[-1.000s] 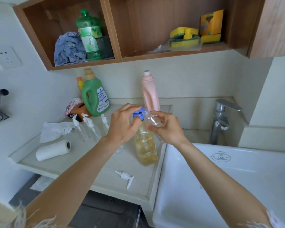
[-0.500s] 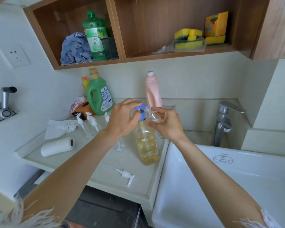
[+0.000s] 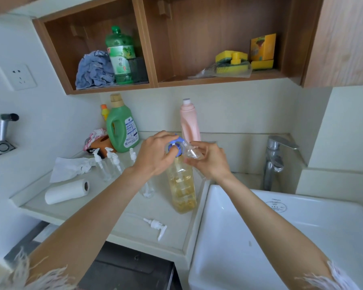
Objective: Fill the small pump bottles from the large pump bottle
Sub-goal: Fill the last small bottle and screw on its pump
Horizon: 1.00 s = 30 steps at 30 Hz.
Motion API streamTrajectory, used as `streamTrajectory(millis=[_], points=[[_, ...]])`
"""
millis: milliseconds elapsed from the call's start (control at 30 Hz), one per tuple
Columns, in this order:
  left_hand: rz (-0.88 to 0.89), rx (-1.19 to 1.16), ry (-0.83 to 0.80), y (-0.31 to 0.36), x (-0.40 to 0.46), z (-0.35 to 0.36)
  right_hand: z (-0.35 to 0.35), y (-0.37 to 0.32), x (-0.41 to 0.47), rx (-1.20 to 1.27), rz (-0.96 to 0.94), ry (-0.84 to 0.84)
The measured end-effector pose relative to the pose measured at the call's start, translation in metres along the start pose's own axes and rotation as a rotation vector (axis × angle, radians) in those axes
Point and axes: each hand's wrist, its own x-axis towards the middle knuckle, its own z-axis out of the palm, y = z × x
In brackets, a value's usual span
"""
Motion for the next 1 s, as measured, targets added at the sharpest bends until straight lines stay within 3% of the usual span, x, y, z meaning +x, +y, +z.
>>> streamTrajectory(millis=[167, 533, 1000], points=[[0.013, -0.029, -0.029, -0.003, 0.007, -0.008, -0.001, -0.006, 0.0, 0.002, 0.002, 0.01], [-0.025, -0.125, 0.113, -0.009, -0.01, 0.021, 0.005, 0.002, 0.001, -0.045, 0.03, -0.002], [-0.048, -0.052, 0.03, -0.004, 0.015, -0.006, -0.006, -0.014, 0.003, 0.02, -0.003, -0.03]])
